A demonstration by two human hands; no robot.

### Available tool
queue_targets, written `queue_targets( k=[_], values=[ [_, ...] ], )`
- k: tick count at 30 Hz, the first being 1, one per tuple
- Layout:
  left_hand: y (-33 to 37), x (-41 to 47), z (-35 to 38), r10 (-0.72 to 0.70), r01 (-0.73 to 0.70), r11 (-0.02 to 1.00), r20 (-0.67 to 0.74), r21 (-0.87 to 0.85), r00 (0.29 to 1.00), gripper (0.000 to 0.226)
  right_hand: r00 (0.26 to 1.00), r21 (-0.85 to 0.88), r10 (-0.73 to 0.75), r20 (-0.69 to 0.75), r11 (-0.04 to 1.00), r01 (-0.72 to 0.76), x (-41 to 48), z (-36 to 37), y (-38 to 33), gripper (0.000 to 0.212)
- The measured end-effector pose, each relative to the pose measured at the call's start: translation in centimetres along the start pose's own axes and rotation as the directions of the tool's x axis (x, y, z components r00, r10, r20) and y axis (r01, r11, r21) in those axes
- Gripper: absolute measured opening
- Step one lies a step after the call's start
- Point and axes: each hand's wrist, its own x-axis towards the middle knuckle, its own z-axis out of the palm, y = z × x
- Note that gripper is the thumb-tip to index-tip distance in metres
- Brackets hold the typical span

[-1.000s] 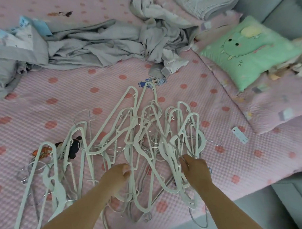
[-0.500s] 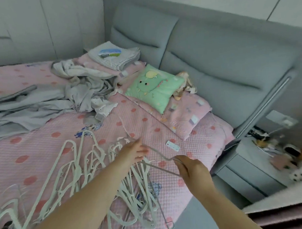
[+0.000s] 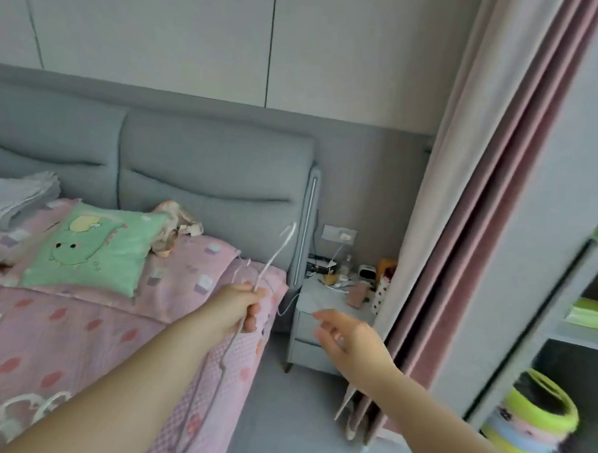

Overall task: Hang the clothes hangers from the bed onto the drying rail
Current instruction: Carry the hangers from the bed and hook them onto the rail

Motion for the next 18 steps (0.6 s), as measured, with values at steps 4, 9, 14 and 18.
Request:
queue_targets(
  k=[4, 9, 14, 18],
  values=[
    [3.2, -0.2, 8.4, 0.126, -0.206, 0.926, 0.257, 0.317, 0.958, 0.021, 0.980, -0.061, 0.106, -0.170, 0.991, -0.118, -1.8, -6.8, 5.6, 0.037],
    [6.2, -0.4, 17.6, 0.263, -0.510, 0.741, 0.509, 0.437, 0.819, 0.025, 0.909, -0.205, 0.187, -0.373, 0.939, -0.277, -4.3, -14.0, 11.7, 0.055],
    [7.3, -0.7, 26.3, 0.311, -0.696, 0.605, 0.690, 0.387, 0.654, 0.029, 0.856, -0.331, 0.254, -0.450, 0.843, -0.424, -7.2, -20.5, 17.3, 0.041],
    [8.0, -0.3, 33.4, 0.362, -0.795, 0.504, 0.752, 0.339, 0.550, 0.020, 0.777, -0.269, 0.389, -0.495, 0.781, -0.563, -10.6, -25.1, 21.1, 0.029]
  ],
)
